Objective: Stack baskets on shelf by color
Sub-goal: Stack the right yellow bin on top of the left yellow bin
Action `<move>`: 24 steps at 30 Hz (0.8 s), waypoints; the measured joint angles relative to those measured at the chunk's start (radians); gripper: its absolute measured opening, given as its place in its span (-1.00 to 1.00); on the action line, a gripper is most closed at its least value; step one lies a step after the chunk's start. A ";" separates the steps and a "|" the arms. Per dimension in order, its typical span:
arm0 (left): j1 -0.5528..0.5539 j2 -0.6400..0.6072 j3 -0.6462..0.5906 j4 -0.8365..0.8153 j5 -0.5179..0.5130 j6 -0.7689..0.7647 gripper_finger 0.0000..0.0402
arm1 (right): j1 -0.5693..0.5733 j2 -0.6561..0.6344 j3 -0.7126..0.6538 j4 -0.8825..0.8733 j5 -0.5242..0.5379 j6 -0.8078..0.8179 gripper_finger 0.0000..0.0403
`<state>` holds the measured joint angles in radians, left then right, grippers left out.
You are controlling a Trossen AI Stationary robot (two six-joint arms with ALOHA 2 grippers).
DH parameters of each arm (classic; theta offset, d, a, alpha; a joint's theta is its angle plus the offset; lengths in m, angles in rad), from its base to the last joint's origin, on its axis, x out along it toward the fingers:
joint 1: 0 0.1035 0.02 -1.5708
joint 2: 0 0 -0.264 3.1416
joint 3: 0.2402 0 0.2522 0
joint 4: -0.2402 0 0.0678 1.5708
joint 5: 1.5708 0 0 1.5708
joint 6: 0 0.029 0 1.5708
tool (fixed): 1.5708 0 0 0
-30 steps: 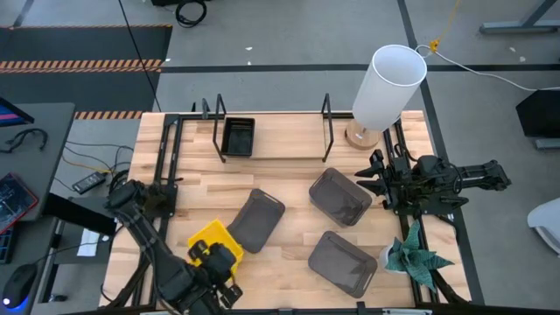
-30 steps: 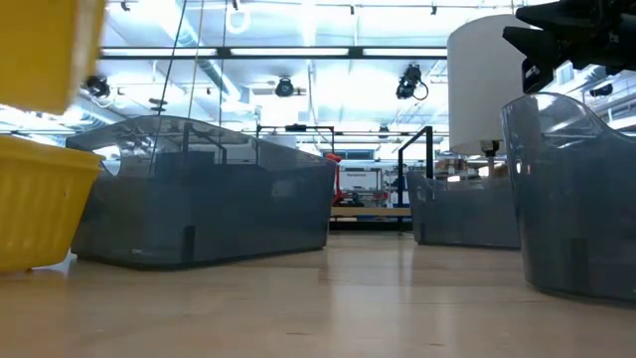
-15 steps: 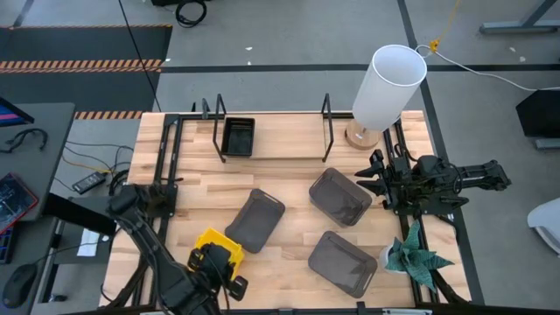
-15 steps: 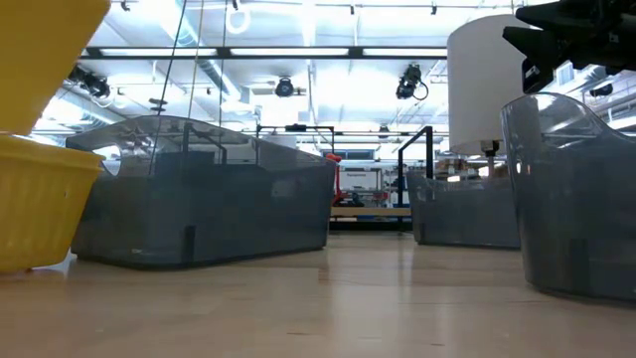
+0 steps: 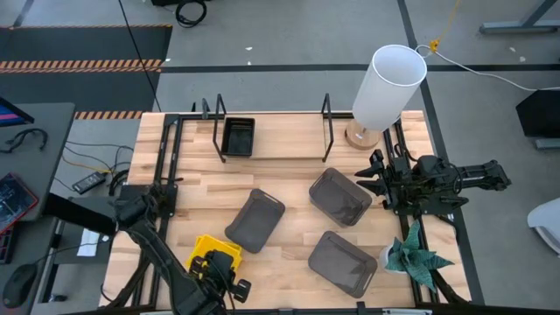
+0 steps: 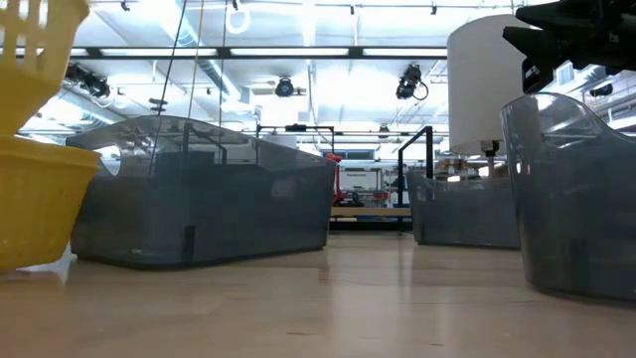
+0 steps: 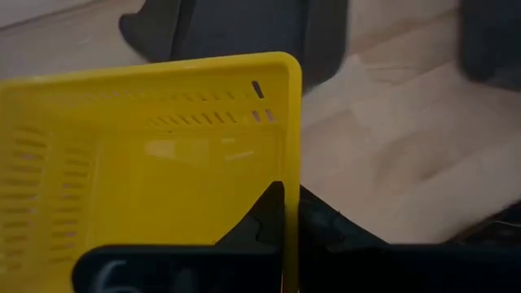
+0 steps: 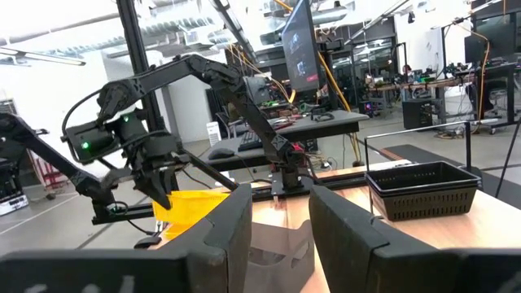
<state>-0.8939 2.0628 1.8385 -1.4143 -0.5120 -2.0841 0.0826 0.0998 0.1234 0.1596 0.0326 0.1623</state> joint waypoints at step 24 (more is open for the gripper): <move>0.021 0.051 0.000 0.003 0.115 0.138 -0.47 | 0.000 0.000 0.000 0.003 0.000 0.000 -0.35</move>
<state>-0.8730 2.1143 1.8385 -1.4118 -0.3973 -1.9459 0.0828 0.0994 0.1234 0.1629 0.0326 0.1623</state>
